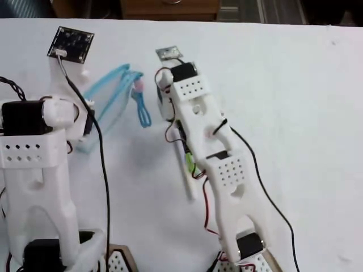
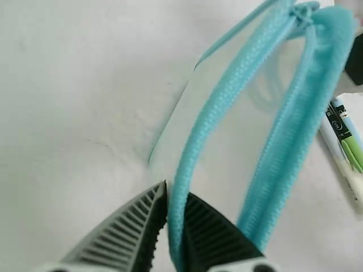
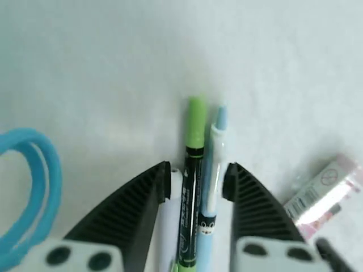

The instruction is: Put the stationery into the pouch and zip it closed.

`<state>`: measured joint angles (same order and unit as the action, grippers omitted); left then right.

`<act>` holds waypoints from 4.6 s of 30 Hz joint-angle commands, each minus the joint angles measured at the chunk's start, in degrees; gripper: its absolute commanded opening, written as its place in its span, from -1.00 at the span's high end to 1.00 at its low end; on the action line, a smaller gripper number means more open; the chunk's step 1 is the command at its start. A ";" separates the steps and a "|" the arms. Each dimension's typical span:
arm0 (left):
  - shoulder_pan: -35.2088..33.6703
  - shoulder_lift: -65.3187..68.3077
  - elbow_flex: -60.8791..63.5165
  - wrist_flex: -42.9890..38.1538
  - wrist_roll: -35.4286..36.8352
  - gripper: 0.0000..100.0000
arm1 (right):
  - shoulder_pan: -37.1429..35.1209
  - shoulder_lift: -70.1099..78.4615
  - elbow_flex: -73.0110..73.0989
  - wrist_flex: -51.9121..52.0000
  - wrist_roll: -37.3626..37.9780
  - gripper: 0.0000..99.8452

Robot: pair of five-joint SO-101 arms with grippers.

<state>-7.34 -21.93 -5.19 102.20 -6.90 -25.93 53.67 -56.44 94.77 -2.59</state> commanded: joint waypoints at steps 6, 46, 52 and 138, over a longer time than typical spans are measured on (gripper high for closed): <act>-0.40 -0.13 -0.35 0.18 0.35 0.95 | 0.22 7.16 -4.92 -2.77 -0.18 0.72; -0.40 -0.13 -0.35 0.26 0.35 0.95 | 6.64 -3.47 -8.44 2.51 6.86 0.97; -0.40 -0.13 -0.35 0.26 0.35 0.95 | 6.64 1.98 -8.62 1.98 7.03 0.97; -0.40 -0.13 -0.35 0.26 0.35 0.95 | -9.36 -40.31 -38.68 0.48 -9.23 0.97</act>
<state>-7.34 -21.93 -5.19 102.20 -6.90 -34.99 16.48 -94.24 94.51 -11.12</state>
